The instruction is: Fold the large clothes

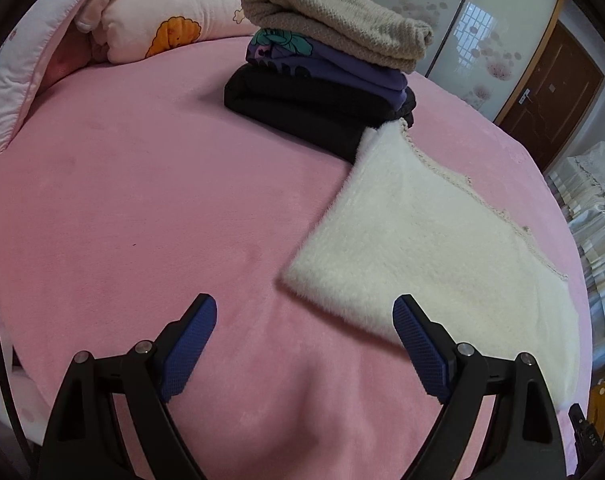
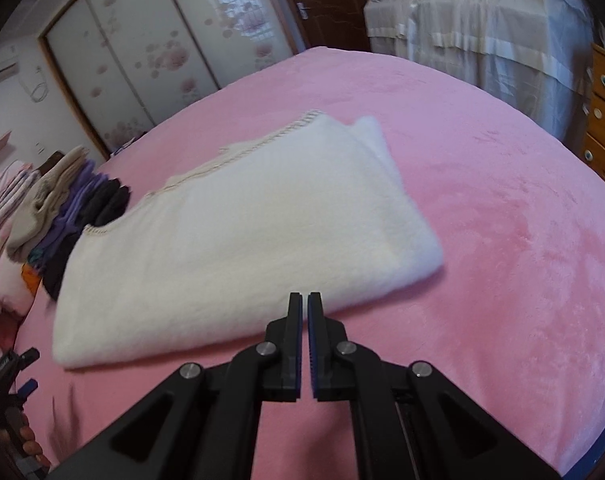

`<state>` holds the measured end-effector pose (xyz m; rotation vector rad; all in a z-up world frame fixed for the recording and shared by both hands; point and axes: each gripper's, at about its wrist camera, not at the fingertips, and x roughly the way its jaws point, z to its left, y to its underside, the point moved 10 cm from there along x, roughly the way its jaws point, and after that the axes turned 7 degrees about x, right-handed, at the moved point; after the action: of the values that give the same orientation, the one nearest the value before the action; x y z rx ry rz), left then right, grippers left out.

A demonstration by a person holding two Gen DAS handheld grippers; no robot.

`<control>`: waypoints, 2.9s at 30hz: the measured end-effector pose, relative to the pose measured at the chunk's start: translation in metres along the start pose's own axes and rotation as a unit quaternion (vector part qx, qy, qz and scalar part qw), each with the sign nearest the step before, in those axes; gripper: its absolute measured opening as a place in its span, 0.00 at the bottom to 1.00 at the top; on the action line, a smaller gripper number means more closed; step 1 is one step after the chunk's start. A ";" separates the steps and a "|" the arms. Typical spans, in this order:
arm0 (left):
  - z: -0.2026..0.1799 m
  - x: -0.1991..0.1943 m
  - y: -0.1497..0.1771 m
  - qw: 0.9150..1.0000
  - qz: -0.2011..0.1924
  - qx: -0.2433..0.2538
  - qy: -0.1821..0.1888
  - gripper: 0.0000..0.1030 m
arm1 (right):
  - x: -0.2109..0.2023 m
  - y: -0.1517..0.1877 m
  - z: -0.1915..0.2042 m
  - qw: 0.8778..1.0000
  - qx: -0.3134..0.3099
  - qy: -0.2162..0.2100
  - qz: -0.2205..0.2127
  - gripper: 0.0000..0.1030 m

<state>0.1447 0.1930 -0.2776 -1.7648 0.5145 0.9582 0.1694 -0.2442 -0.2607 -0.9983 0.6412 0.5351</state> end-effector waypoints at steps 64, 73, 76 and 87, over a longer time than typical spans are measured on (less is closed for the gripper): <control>-0.088 0.120 -0.031 0.960 -0.006 -0.152 0.236 0.61 | 0.080 -0.017 0.163 0.984 -0.161 -0.070 -0.017 0.02; -0.094 0.106 -0.041 0.972 -0.028 -0.100 0.212 0.22 | 0.127 -0.005 0.184 0.980 -0.188 -0.059 0.037 0.02; -0.108 0.087 -0.052 0.976 -0.055 -0.062 0.203 0.21 | 0.140 0.007 0.180 0.974 -0.213 -0.050 0.055 0.02; -0.196 0.013 -0.078 0.967 -0.136 0.073 0.201 0.20 | 0.151 0.008 0.169 0.979 -0.150 -0.108 0.089 0.02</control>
<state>0.2795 0.0448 -0.2106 -1.8416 0.5633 0.3601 0.3105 -0.0727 -0.3058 -1.1510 0.4654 0.9056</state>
